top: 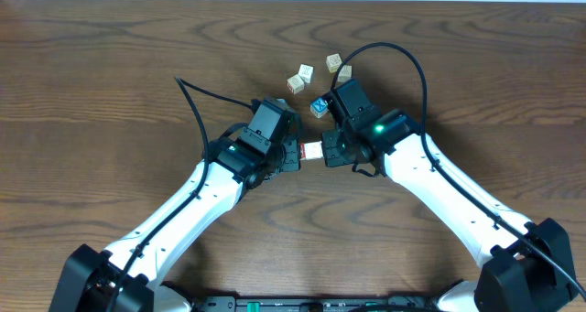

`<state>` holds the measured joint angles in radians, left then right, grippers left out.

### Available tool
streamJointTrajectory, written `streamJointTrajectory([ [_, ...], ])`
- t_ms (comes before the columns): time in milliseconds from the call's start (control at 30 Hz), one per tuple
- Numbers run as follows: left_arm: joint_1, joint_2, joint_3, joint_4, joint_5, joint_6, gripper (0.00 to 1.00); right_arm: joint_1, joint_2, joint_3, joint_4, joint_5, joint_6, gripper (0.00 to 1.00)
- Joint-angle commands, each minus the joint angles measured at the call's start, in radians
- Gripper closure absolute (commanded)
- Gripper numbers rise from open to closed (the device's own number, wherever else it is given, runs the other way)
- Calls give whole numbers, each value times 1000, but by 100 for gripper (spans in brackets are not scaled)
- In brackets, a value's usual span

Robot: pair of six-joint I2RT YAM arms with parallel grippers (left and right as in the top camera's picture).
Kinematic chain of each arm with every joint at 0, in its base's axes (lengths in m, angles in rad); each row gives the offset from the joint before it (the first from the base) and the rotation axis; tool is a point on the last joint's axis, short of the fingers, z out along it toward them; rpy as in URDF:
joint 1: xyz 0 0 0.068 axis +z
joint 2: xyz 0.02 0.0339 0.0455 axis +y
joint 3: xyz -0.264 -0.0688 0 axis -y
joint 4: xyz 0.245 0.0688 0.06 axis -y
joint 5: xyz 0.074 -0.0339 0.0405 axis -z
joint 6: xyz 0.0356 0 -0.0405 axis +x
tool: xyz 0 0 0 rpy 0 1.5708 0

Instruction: Lift 3 blocks

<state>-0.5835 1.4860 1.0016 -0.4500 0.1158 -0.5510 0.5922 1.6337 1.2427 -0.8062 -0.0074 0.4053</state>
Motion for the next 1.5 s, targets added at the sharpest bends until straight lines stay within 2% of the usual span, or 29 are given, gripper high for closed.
streamJointTrajectory([
  [0,-68,3,95,62,231,-8,93,55,21,21,51,-327,-24,99],
  [1200,-68,12,49,94,231,-37,93,36,22,-32,85,-322,-17,99],
  [1467,-68,64,49,100,232,-58,93,30,22,-72,111,-323,-10,99],
])
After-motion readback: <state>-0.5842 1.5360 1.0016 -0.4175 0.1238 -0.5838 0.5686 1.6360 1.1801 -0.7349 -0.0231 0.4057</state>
